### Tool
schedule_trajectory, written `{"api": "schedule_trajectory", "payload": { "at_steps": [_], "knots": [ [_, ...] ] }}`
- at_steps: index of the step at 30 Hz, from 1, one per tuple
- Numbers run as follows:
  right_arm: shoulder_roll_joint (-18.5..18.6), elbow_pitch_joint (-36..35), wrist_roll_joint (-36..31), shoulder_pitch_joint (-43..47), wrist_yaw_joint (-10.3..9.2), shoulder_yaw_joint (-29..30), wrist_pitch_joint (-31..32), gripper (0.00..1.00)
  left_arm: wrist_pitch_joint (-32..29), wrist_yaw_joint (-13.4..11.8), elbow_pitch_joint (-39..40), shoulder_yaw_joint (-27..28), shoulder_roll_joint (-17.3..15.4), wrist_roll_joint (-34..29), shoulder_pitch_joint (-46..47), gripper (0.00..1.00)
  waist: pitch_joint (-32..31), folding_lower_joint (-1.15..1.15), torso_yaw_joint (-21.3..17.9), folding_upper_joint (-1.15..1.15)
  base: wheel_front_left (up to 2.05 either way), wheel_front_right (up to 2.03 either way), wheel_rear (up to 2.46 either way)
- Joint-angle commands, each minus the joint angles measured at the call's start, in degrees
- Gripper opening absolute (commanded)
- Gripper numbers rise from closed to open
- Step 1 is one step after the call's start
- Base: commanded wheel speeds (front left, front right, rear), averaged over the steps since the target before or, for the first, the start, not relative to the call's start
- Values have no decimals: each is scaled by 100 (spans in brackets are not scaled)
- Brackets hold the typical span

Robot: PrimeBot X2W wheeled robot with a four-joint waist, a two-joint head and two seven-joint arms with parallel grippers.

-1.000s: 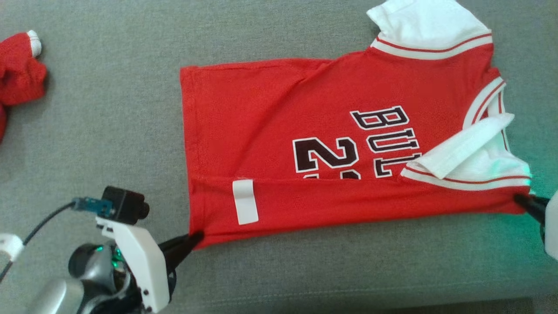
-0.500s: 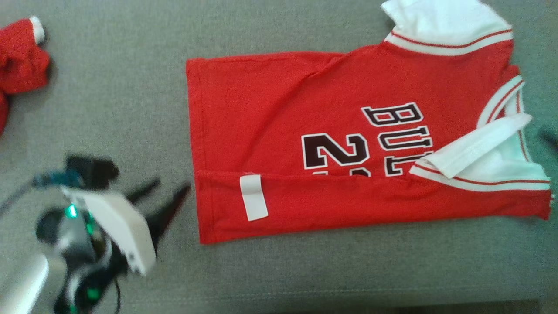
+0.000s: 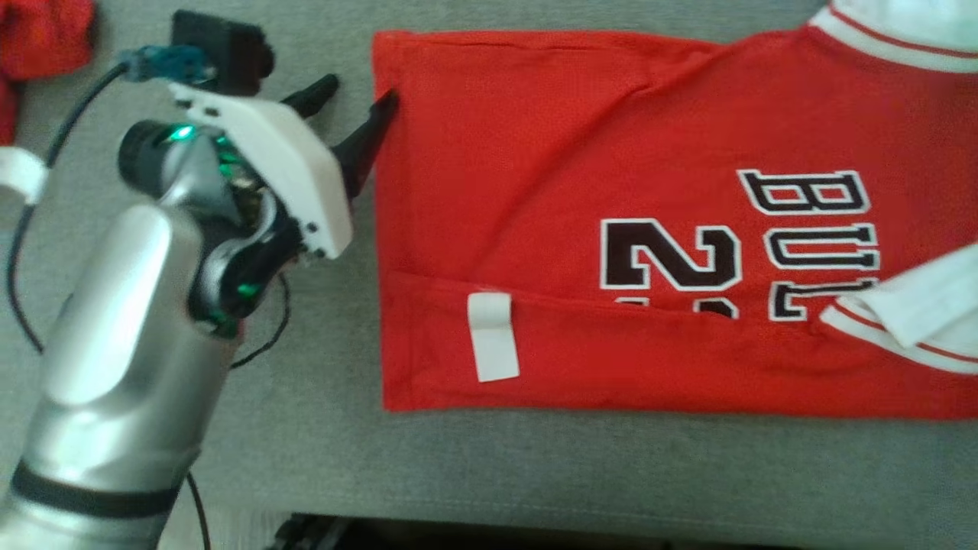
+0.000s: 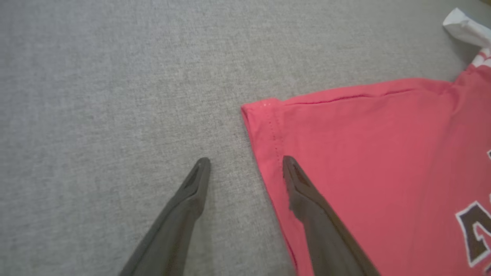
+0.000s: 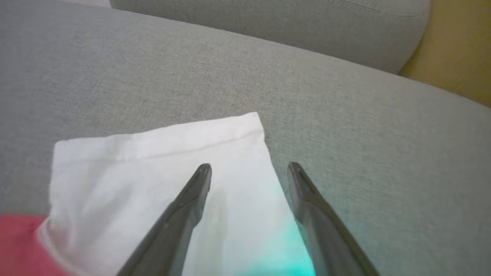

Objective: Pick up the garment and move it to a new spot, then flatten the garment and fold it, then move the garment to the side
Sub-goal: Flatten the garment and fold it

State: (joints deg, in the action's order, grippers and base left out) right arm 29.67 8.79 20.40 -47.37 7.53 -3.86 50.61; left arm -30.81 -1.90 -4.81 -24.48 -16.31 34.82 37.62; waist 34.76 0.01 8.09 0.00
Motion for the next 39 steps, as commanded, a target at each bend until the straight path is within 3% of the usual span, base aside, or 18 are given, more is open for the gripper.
{"api": "schedule_trajectory", "payload": {
  "at_steps": [1, 8, 19, 20, 21, 22, 31, 39],
  "knots": [
    [43, 28, -100, -132, -4, -52, -105, 100, 75, 72, 44, 122, -110, -113, 297, 100, 79, -1, 156, 0, 0, 0, 0],
    [-5, 1092, -449, -715, -4, -174, -532, 100, 198, 277, -548, -196, 238, -192, 728, 100, 161, -1, 302, 0, 0, 0, 0],
    [-162, 1775, -241, -1031, -4, -580, -722, 100, 86, 509, -828, -361, 385, -28, 990, 100, 170, -1, 180, 0, 0, 0, 0],
    [-172, 1789, -158, -1032, -4, -634, -738, 100, 52, 527, -821, -382, 387, -6, 987, 93, 160, -1, 175, 0, 0, 0, 0],
    [-182, 1804, -71, -1032, -4, -674, -761, 53, 40, 539, -812, -397, 382, 2, 984, 32, 147, -1, 171, 0, 0, 0, 0],
    [-187, 1816, 20, -1028, -4, -726, -778, 0, 32, 559, -804, -427, 363, -11, 984, 0, 130, -1, 164, 0, 0, 0, 0],
    [-29, 1699, 213, -1401, -4, -614, -1732, 0, 234, 432, -568, -186, 50, -92, 1030, 0, 46, -1, 12, 0, 0, 0, 0],
    [266, 1255, 683, -1075, -4, -801, -1902, 0, 288, 301, 82, 41, -223, 24, 692, 0, -127, -1, -269, 0, 0, 0, 0]
  ]
}}
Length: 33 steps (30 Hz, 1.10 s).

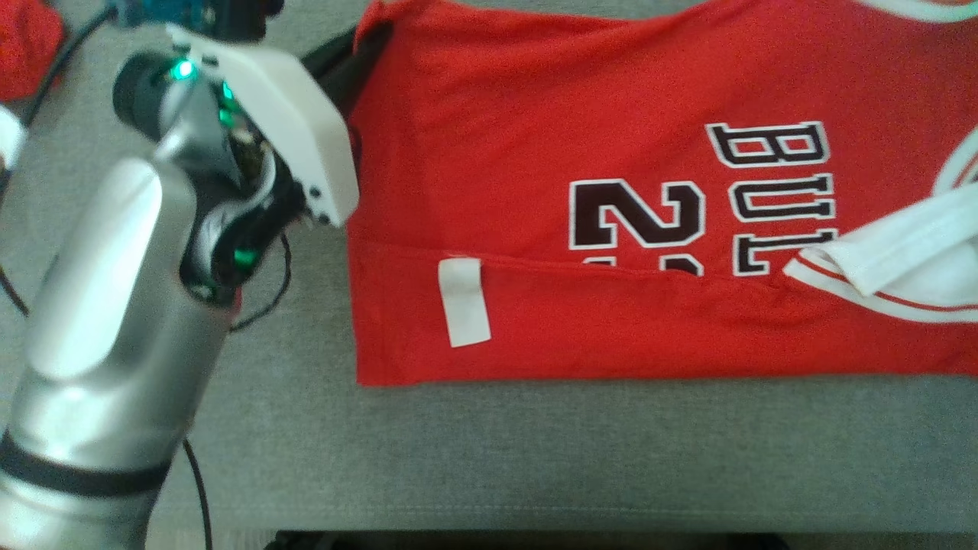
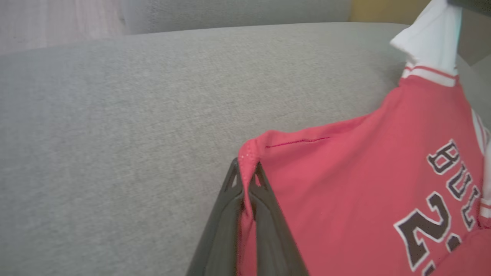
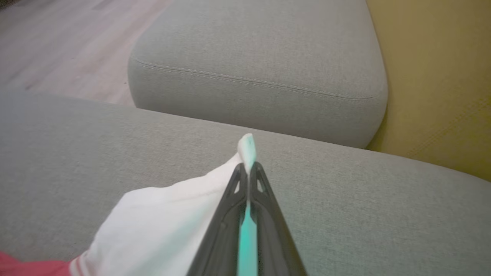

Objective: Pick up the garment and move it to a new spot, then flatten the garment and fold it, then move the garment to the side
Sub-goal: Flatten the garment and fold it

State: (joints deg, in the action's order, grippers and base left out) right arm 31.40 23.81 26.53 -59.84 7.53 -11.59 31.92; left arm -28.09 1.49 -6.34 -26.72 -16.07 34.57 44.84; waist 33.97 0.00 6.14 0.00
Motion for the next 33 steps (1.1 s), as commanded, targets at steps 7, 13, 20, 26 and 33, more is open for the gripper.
{"api": "schedule_trajectory", "payload": {
  "at_steps": [7, 13, 20, 26, 33],
  "knots": [
    [506, -1739, 760, 1603, -4, -175, -101, 0, -56, -267, 1440, 493, -630, 272, -1032, 0, -275, 0, -456, 0, 0, 0, 0],
    [642, -3081, 1009, 3601, -4, 402, 5, 0, -130, -648, 2616, 853, -1120, 511, -2509, 0, -703, 0, -765, 0, 0, 0, 0],
    [282, -3742, 934, 4828, -4, 960, 160, 0, -26, -897, 3055, 1062, -1145, 749, -3332, 0, -918, 0, -889, 0, 0, 0, 0],
    [21, -3956, 847, 5281, -4, 1189, 386, 0, -38, -912, 3164, 1076, -1181, 886, -3669, 0, -965, 0, -937, 0, 0, 0, 0],
    [21, -3782, 664, 5432, -4, 1037, 1022, 100, -50, -918, 2855, 984, -1289, 758, -3867, 100, -1007, 0, -942, 0, 0, 0, 0]
  ]
}}
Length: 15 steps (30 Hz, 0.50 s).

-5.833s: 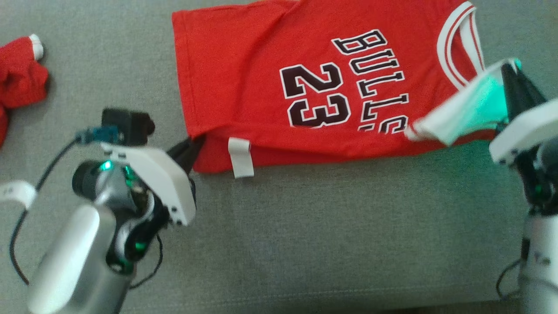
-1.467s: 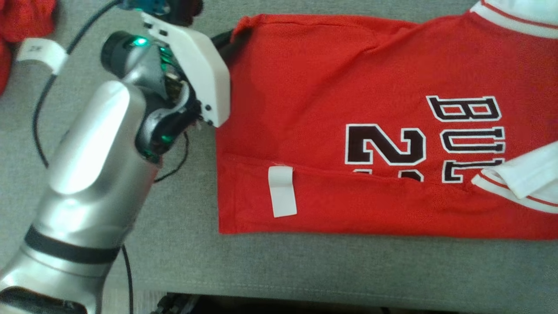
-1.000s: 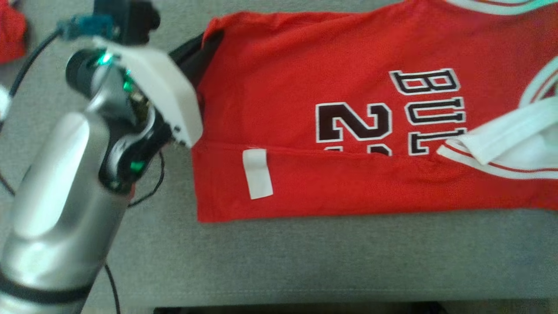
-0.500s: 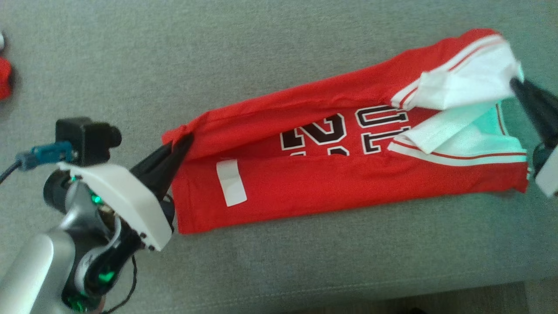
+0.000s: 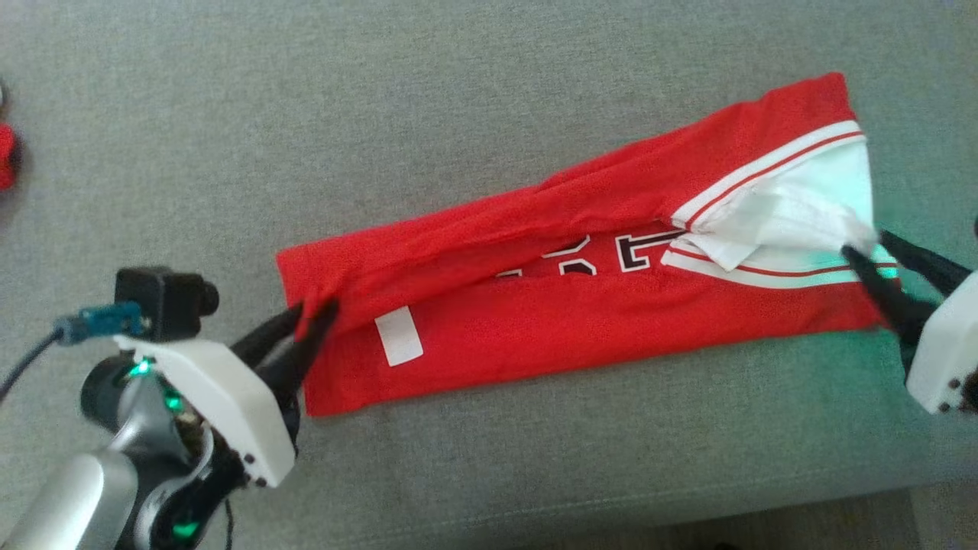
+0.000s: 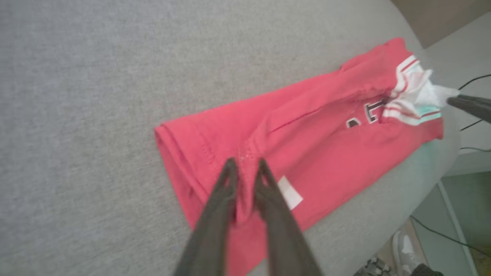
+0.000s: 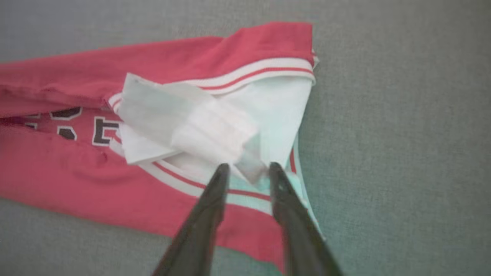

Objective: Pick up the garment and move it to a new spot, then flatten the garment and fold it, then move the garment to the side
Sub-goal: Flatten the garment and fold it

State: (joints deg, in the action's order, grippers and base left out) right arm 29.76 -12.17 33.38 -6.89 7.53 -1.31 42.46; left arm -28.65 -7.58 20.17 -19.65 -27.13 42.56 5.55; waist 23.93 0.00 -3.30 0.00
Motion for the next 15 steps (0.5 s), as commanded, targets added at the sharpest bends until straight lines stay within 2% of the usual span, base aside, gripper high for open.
{"api": "schedule_trajectory", "payload": {
  "at_steps": [1, 3, 5, 9, 12, 13, 15],
  "knots": [
    [251, -175, -68, 145, -4, -2, 88, 100, 16, -8, 128, 245, -242, -139, 27, 100, -17, 0, 2, 0, 0, 0, 0],
    [247, -154, -136, 72, -4, 121, 223, 100, 172, 1, 62, 216, -260, -293, -30, 100, -43, 0, -1, 0, 0, 0, 0],
    [85, -118, -163, -93, -4, 334, 285, 100, 512, -111, 23, 291, -130, -435, -73, 100, -75, 0, 2, 0, 0, 0, 0],
    [-301, 130, -495, -482, -4, 770, 427, 100, 1569, -322, -37, 392, 285, -880, -63, 100, -112, 0, 55, 0, 0, 0, 0],
    [-426, 358, -731, -663, -4, 748, 622, 100, 2360, -310, -187, 292, 542, -1220, -47, 100, -119, 0, 135, 0, 0, 0, 0],
    [-521, 554, -789, -790, -4, 679, 769, 100, 2870, -291, -324, 224, 751, -1352, -37, 100, -117, 0, 194, 0, 0, 0, 0],
    [-581, 798, -832, -902, -4, 597, 905, 100, 3270, -244, -462, 123, 949, -1421, -29, 100, -125, 0, 269, 0, 0, 0, 0]
  ]
}}
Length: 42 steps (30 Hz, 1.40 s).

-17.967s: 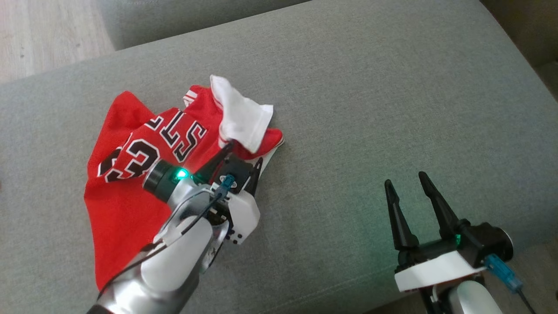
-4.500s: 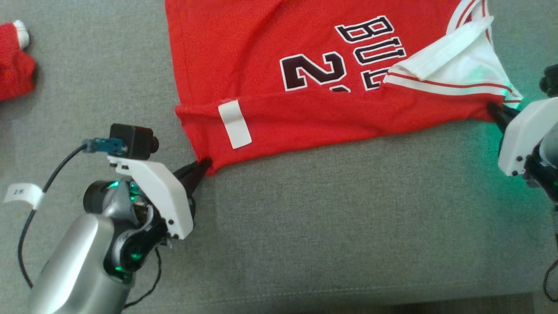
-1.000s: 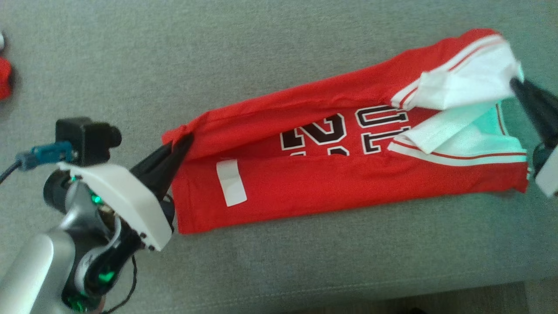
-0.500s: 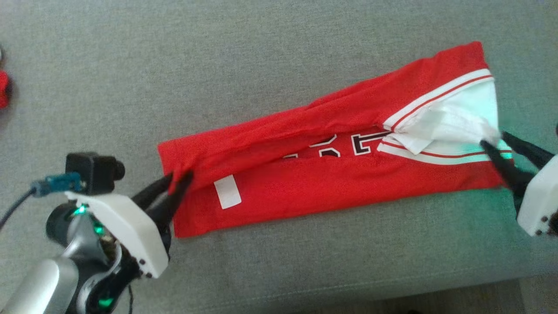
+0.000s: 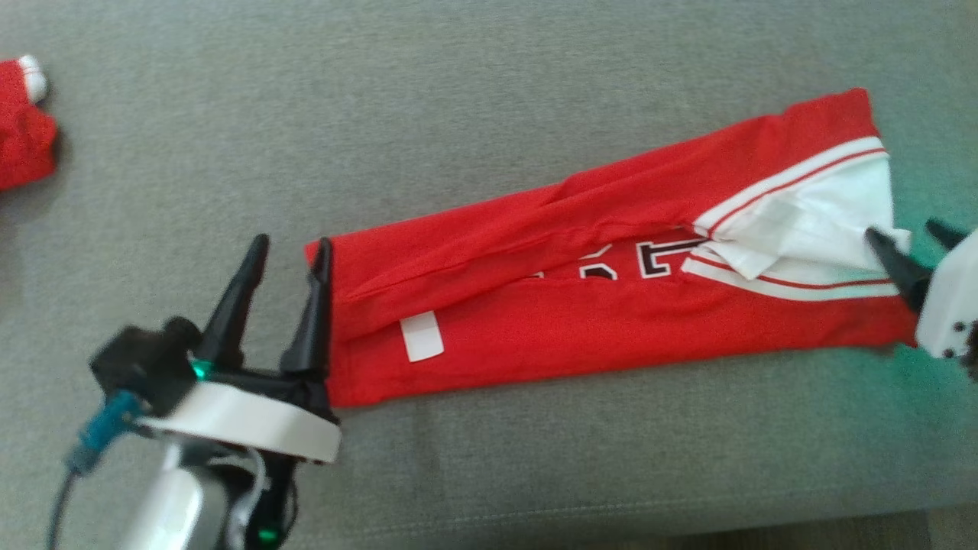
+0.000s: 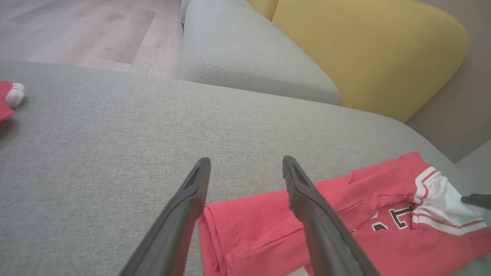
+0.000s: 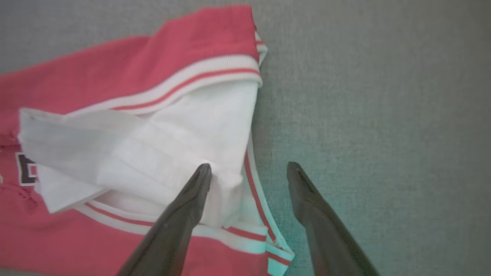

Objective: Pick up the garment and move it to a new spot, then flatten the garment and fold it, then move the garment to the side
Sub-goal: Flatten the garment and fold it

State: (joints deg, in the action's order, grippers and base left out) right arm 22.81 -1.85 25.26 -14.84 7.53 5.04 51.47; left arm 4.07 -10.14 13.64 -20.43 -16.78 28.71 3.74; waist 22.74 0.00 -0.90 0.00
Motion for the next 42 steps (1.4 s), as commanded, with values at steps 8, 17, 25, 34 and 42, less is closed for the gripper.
{"api": "schedule_trajectory", "payload": {
  "at_steps": [8, 17, 25, 34, 42],
  "knots": [
    [-61, 855, -189, -422, -4, -144, 321, 100, 962, 106, -609, -14, 411, -366, 295, 100, -27, 0, 379, 0, 0, 0, 0],
    [385, 1192, 39, -605, -4, -93, -545, 0, 1090, 328, -1094, 313, 929, -601, 31, 100, -276, 0, 463, 0, 0, 0, 0],
    [1109, 1278, -120, -598, -4, 1021, -616, 0, 1092, 661, -1219, 659, 1221, -1088, -406, 100, -682, 0, 406, 0, 0, 0, 0],
    [943, 329, 96, -395, -4, 855, -246, 0, 1092, 849, -1270, 878, 1353, -1419, -634, 100, -1008, 0, 377, 0, 0, 0, 0],
    [-526, -489, 99, -191, -4, -567, -165, 0, 1092, 919, -1371, 1019, 1384, -1584, -655, 100, -1128, 0, 394, 0, 0, 0, 0]
  ]
}}
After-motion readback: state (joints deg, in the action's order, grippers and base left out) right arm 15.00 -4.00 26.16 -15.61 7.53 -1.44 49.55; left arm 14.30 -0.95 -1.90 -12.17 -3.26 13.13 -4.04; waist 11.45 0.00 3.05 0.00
